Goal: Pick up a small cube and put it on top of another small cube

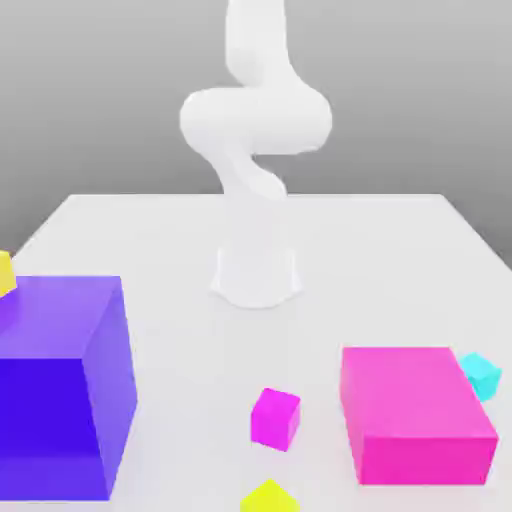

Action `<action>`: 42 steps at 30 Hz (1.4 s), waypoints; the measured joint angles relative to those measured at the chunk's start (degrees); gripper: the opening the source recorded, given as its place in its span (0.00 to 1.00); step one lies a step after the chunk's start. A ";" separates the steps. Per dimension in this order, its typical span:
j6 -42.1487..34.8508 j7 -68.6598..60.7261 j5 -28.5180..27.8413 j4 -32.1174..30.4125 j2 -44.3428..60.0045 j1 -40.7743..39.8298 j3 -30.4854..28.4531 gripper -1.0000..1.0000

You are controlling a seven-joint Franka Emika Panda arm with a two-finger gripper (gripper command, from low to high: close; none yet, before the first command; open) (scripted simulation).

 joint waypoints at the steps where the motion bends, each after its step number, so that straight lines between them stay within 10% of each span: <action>1: 0.95 -2.88 0.46 -0.63 1.97 1.96 -0.28 0.50; 19: 16.82 -49.31 6.26 -11.07 34.70 28.00 2.83 0.50; 33: 33.32 -61.61 -6.22 -14.48 60.93 38.86 4.08 0.50; 34: 34.40 -61.43 -6.46 -14.24 62.27 39.09 3.81 0.00; 42: 33.12 -61.58 -6.33 -14.51 60.83 38.87 4.09 0.00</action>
